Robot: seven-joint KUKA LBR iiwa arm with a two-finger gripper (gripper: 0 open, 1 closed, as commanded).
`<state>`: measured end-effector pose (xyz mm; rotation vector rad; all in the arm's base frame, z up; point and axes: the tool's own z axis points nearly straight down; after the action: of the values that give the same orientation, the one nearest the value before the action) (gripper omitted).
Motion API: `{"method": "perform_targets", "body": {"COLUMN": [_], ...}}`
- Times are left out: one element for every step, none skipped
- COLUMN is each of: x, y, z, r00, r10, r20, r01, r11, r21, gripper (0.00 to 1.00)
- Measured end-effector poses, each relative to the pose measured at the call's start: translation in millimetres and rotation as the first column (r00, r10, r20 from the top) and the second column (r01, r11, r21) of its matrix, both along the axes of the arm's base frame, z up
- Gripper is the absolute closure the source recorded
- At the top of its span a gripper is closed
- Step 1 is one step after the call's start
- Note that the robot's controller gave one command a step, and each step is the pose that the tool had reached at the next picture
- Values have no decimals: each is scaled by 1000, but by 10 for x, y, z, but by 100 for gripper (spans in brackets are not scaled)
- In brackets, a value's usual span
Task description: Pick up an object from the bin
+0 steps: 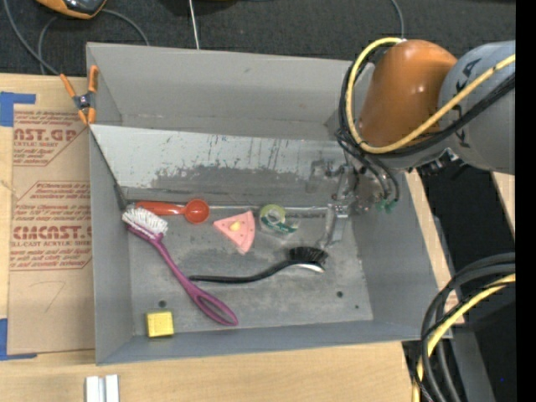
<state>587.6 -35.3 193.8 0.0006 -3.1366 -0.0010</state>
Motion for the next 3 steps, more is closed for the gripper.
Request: {"method": "perform_targets", "body": {"x": [17,-373,-463], "y": [0,115,215], "z": [38,-1253,-761], "r00": [1000,987,989], "r10": [1,161,149], "r20": [8,8,19], "r01": [-1,-161,-149], "r11": [1000,987,989], "r21": [-1,0,-3], "gripper": [0,0,0]}}
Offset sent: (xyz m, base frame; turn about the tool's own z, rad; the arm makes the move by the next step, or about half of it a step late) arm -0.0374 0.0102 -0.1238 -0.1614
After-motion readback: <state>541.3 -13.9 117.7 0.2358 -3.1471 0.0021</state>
